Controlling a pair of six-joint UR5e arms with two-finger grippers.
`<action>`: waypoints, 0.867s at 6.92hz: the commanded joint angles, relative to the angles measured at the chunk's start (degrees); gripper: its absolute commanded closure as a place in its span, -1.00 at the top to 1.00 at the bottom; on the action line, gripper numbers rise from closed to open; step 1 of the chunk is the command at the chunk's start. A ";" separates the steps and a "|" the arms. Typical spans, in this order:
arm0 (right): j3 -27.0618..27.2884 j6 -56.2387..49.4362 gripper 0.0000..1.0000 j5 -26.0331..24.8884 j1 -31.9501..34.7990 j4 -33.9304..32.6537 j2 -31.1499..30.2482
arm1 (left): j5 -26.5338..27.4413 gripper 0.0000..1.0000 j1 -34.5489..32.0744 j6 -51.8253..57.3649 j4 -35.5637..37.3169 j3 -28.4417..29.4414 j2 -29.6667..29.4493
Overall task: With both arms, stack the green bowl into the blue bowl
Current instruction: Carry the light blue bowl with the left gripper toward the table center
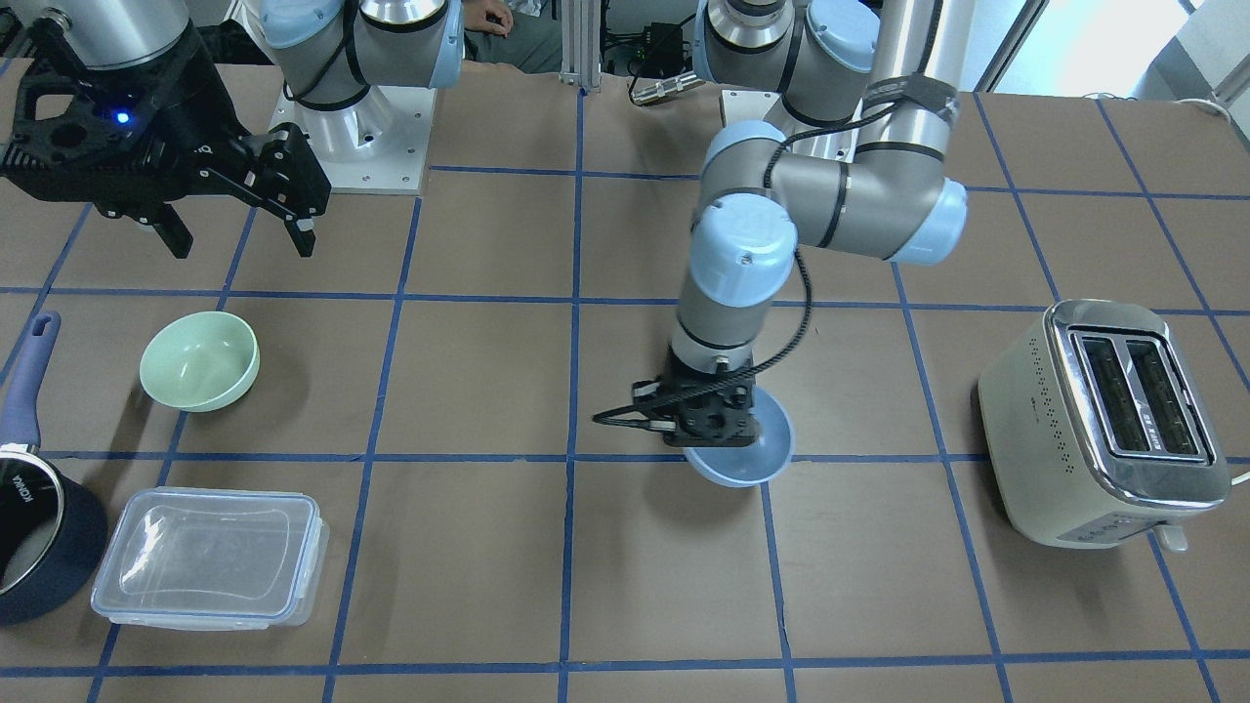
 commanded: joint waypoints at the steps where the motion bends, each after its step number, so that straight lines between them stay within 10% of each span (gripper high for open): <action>1: 0.00 0.00 1.00 0.00 -0.01 0.00 0.00 | -0.20 -1.00 -10.79 -12.31 0.58 5.85 -5.37; 3: 0.00 0.00 1.00 0.00 -0.01 0.00 0.00 | -0.20 -1.00 -12.22 -12.87 2.16 6.32 -8.28; 4: 0.00 0.00 1.00 0.00 -0.01 0.00 0.00 | -0.37 -0.62 -12.66 -12.61 4.43 6.31 -8.65; 5: 0.00 0.00 1.00 -0.09 -0.01 0.09 0.00 | -0.11 0.55 -12.58 -11.21 6.80 6.57 -8.65; 6: 0.18 -0.09 1.00 -0.09 -0.01 0.18 0.00 | -0.46 1.00 -11.71 -8.50 8.13 6.92 -5.69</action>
